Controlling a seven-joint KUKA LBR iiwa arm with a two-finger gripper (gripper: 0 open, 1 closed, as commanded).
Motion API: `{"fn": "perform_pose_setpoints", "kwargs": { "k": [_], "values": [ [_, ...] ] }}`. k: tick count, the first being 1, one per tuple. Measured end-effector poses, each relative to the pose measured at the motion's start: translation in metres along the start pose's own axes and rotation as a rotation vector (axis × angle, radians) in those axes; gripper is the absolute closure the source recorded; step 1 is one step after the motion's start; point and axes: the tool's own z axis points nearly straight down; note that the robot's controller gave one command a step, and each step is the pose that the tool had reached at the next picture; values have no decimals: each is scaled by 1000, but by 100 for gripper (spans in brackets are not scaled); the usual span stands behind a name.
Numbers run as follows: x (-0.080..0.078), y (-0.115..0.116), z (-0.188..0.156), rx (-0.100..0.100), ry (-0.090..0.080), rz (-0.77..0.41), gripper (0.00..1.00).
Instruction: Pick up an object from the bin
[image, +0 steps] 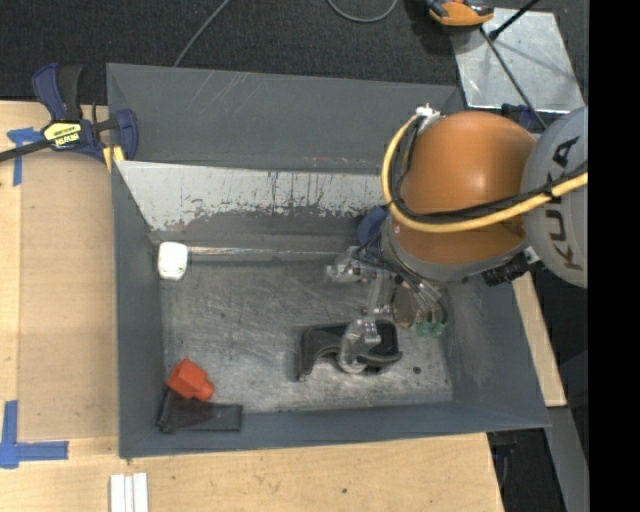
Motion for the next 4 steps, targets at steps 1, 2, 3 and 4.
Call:
{"fn": "perform_pose_setpoints", "kwargs": {
  "k": [1, 2, 3, 4],
  "values": [
    [-27, -44, 171, -2, 1, -308, 0],
    [-30, -43, 168, -4, -9, -307, 100],
    [-19, -34, 56, 0, -2, -292, 100],
    [-15, -49, 27, 1, 3, -332, 100]
  ]
}}
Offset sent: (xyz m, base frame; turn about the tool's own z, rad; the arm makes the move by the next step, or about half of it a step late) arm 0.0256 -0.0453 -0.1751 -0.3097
